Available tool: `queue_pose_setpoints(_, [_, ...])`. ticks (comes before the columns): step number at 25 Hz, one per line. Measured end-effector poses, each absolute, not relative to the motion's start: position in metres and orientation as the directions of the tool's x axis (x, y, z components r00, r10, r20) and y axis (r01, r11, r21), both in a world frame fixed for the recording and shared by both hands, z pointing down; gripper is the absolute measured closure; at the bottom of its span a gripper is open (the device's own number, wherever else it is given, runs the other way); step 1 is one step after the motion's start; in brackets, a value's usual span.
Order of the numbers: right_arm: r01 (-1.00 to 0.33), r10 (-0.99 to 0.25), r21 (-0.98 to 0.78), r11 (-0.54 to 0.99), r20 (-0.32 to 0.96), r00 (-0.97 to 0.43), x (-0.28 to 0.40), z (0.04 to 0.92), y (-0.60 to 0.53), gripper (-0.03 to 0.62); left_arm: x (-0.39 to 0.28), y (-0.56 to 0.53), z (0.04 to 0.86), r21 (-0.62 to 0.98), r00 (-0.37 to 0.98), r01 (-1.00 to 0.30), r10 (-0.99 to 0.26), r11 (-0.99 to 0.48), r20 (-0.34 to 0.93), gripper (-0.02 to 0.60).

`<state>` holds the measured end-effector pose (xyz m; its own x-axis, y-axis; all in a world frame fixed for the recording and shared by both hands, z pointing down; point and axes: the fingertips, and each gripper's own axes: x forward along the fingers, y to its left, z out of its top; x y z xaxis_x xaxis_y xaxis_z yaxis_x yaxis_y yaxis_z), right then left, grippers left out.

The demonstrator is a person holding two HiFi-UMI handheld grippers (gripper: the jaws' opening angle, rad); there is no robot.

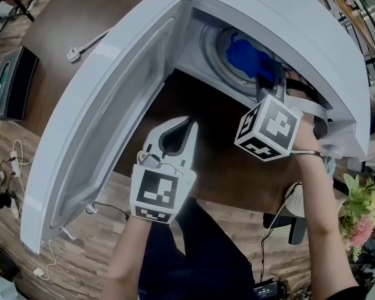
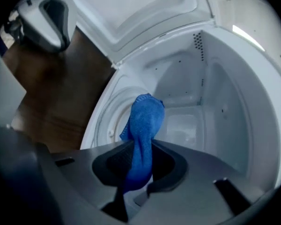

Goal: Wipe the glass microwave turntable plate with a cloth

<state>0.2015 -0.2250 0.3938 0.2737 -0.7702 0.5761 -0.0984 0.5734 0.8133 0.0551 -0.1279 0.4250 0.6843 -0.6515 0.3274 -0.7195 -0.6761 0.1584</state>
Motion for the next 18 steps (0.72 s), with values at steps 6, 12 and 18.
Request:
queue_pose_setpoints(6, [-0.172,-0.789,0.792,0.586,0.606,0.102,0.162,0.382,-0.212,0.523,0.050,-0.128,0.427,0.162,0.680,-0.723,-0.653,-0.671,0.333,0.568])
queue_pose_setpoints(12, [-0.318,-0.674,0.629,0.709,0.737,-0.046,0.128,0.392,-0.194,0.523,0.047,-0.129,0.426,0.167,0.679,-0.725,-0.654,-0.668,0.332,0.568])
queue_pose_setpoints(18, [-0.259,-0.643,0.625,0.736,0.766,0.021,0.133,0.418,-0.202,0.525,0.050,-0.129,0.424,0.169,0.682,-0.724,-0.656,-0.669,0.325,0.568])
